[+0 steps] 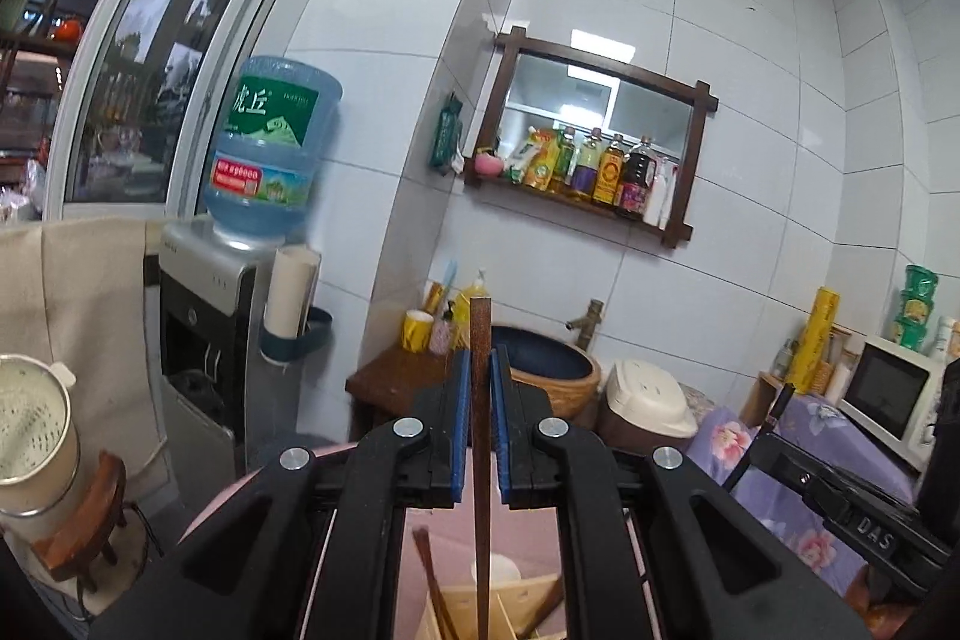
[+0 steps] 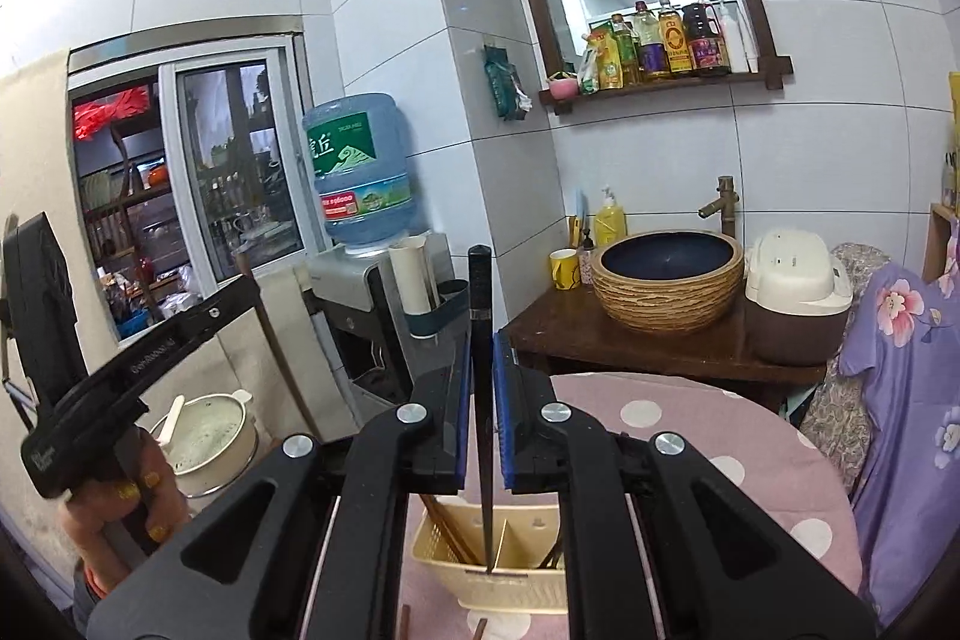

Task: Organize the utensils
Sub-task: 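Carry both chopsticks upright and lower them into the beige basket, then open both tools to release the chopsticks into the basket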

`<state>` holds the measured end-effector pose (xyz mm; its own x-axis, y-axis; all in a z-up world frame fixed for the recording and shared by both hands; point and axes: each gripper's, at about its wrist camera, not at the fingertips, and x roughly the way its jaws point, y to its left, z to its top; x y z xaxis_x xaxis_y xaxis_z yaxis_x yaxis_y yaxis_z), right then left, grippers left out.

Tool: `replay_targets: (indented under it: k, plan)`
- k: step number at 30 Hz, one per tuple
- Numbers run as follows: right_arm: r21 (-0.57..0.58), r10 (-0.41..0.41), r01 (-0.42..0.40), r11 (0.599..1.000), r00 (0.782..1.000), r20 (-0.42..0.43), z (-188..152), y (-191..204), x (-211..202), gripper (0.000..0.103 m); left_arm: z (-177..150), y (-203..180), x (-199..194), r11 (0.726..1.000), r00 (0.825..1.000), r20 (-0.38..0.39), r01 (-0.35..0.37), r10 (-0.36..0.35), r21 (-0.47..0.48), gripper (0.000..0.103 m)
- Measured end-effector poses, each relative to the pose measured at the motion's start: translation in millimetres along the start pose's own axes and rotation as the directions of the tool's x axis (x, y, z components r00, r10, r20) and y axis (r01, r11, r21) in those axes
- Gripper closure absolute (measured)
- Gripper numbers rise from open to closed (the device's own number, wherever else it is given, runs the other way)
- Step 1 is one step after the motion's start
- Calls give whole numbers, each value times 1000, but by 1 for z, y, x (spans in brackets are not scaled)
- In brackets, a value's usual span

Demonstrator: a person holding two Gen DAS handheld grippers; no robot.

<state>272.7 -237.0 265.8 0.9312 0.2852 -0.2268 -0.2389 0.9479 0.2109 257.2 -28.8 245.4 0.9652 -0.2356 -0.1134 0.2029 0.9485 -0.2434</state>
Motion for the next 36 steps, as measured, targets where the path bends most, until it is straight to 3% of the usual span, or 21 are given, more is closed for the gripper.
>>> replay_targets:
  k: [3, 7, 18, 23, 30, 31, 32, 33, 34, 36]
  plan:
    - [-29, -53, 54, 998, 998, 22, -5, -4, 18, 95, -12, -9, 23, 999, 999, 10, -40, 40, 24, 95]
    - [-3, -74, 74, 997, 996, -46, -30, -19, 50, 95, -43, -5, 49, 998, 997, -49, -61, 61, 15, 95]
    - [8, -71, 73, 997, 985, -160, -92, -31, 84, 95, -114, 15, 57, 996, 981, -174, -84, 85, 12, 95]
    - [19, -80, 85, 996, 980, -182, -106, -33, 89, 95, -132, 22, 65, 996, 969, -230, -86, 85, 8, 95]
    - [29, -82, 88, 996, 983, -162, -115, -32, 86, 93, -135, 21, 60, 997, 970, -232, -72, 77, 26, 94]
    - [35, -77, 84, 996, 983, -165, -116, -32, 85, 91, -135, 22, 58, 997, 970, -234, -69, 72, 21, 91]
    - [38, -74, 81, 996, 984, -163, -116, -31, 84, 82, -135, 23, 56, 998, 970, -234, -67, 69, 17, 87]
    - [38, -79, 85, 996, 985, -153, -117, -30, 81, 64, -135, 24, 53, 998, 970, -233, -64, 65, 11, 69]
    - [33, -85, 91, 995, 987, -138, -118, -29, 77, 58, -135, 26, 49, 998, 971, -229, -62, 61, 3, 49]
    - [17, -100, 103, 995, 989, -112, -120, -26, 67, 55, -135, 31, 36, 998, 977, -208, -60, 55, -21, 42]
